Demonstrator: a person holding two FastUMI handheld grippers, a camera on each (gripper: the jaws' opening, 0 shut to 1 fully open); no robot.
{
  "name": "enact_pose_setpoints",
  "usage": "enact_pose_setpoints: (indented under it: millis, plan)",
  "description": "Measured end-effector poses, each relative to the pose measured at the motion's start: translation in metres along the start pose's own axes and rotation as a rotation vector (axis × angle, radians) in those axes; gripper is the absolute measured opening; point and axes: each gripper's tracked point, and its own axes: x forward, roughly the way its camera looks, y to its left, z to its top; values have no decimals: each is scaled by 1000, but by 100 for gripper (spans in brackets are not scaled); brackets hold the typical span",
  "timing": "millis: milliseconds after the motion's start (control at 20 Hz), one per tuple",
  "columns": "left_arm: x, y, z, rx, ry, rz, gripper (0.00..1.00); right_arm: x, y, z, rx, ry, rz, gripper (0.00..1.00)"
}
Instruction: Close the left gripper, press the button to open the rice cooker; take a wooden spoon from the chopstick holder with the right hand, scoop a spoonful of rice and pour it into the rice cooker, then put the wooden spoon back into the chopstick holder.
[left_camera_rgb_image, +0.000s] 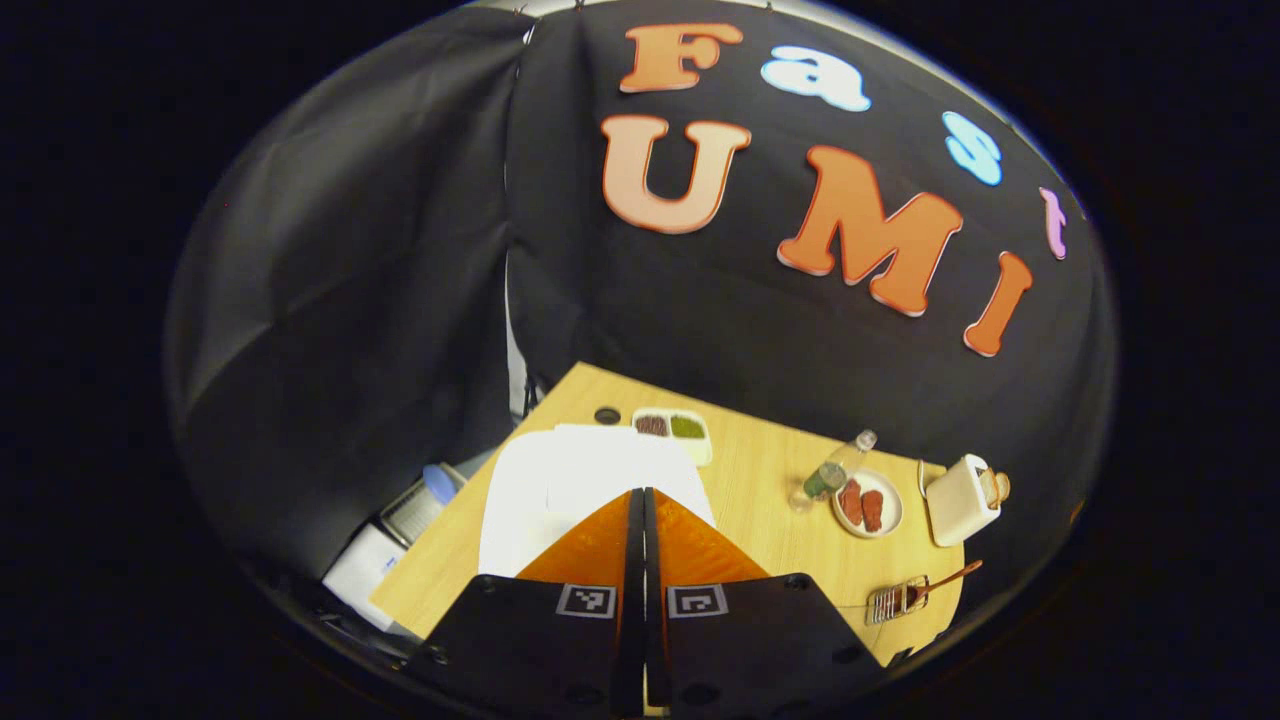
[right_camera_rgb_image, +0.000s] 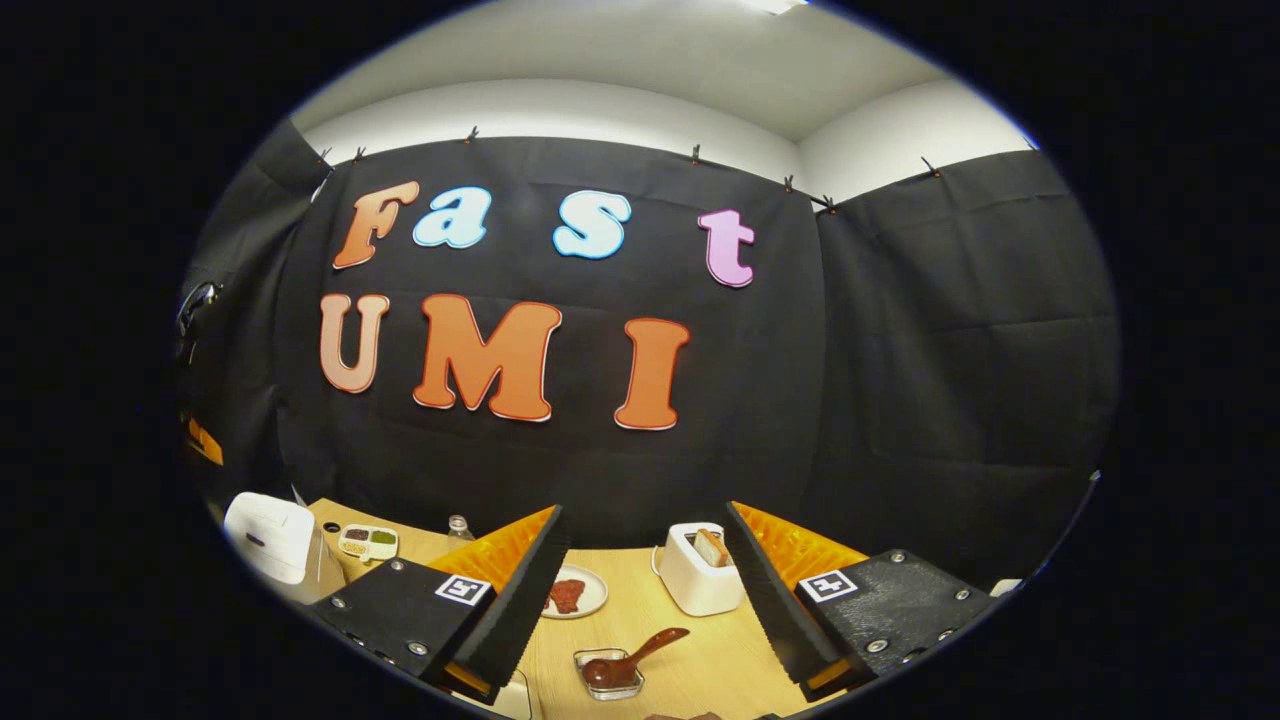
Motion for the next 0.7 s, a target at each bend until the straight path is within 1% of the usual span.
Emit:
enact_pose_setpoints:
  millis: [50,150,250,400,500,550,600,650,700]
  plan:
    - [11,0,-18,-27,80,-10,4,-2,-3,-5,-1,19,-14,96]
    - [23,2,-43,-74,208,-34,5,-9,-10,-14,-2,50,-40,96]
    - [34,2,-59,-114,298,-56,5,-17,-16,-21,-4,71,-64,96]
    - [50,15,-74,-131,372,-46,6,-25,-21,-28,-5,96,-90,96]
    - [56,13,-85,-167,425,-55,5,-29,-21,-34,-8,113,-101,96]
    - [62,16,-92,-180,445,-48,5,-31,-23,-36,-10,117,-107,96]
    - [68,22,-98,-185,452,-32,6,-32,-23,-36,-9,119,-110,96]
    - [72,20,-104,-193,472,-38,6,-32,-22,-39,-8,124,-110,96]
    - [73,19,-103,-206,469,-43,6,-32,-21,-42,-7,133,-108,96]
